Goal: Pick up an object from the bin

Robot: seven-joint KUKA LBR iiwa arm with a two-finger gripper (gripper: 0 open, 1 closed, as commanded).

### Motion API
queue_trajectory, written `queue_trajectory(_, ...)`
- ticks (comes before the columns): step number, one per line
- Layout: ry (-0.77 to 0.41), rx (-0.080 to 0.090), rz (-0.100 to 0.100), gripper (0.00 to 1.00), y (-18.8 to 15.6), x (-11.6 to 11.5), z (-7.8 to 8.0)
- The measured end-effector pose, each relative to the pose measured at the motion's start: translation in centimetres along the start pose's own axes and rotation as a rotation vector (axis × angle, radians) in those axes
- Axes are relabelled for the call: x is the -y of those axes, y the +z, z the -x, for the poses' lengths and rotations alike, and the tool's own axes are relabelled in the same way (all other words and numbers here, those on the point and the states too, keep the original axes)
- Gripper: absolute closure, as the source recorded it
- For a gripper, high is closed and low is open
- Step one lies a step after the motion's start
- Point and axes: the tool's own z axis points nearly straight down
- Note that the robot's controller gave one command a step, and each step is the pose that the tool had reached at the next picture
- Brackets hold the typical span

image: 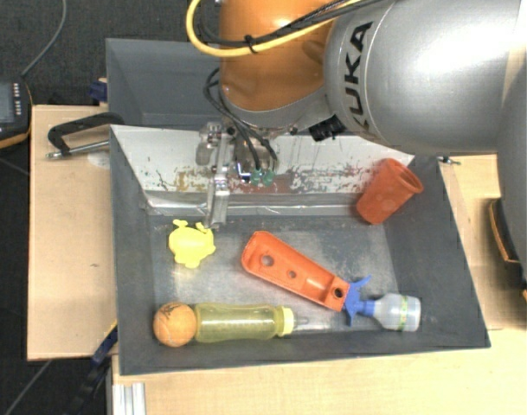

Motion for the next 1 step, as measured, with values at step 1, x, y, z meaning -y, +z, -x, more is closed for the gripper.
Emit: queue_trajectory(1,-0.023,0.015,0.004,0.0,2.28,-0.1,-0.79)
